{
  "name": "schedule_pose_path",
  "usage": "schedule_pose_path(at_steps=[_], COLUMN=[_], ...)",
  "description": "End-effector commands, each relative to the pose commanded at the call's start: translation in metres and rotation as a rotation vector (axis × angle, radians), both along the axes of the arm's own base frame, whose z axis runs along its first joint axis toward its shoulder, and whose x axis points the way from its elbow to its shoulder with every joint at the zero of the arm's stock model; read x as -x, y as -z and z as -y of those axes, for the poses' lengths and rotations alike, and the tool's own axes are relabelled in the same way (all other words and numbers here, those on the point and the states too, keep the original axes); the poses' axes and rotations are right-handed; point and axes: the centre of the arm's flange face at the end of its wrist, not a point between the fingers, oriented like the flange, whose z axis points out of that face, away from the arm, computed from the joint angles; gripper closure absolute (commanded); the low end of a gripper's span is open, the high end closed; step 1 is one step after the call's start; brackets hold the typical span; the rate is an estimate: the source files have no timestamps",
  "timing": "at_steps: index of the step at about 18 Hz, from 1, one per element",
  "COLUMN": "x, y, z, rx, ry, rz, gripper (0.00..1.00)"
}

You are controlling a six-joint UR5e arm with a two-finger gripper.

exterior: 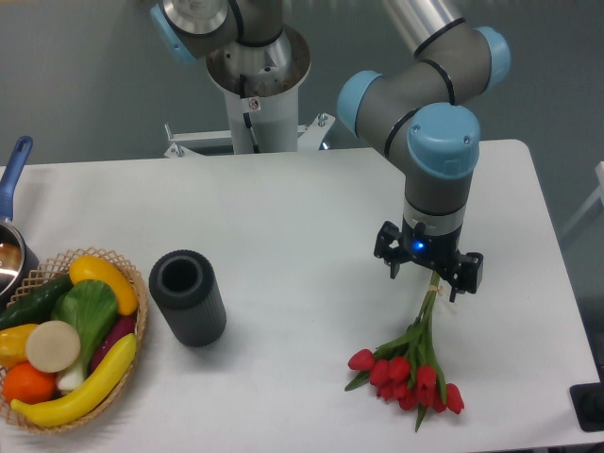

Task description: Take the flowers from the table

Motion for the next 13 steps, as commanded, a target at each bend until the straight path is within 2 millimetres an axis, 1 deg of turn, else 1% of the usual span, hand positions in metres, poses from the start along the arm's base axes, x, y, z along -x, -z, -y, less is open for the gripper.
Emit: schedule_pose_path(at_steps=[2,5,8,9,11,13], x=[-0.002,-0.008,-0.029,-0.035,-0.041,-0.042], y=[0.003,0.017,0.053,0.062,0.074,0.077], z=[-0.001,0.001,0.005,0.007,0.005,0.003], rx=[0.005,-0.003,-0.026,-0.019,-0.003,0.002], ry=[0.002,0.003,-0.052,-0.052,-0.031,-0.019], rz=[0.002,-0.004,-0.025,-0.023,-0.006,-0.002], gripper=[0.00,0.00,0.00,0.00,0.00,0.00])
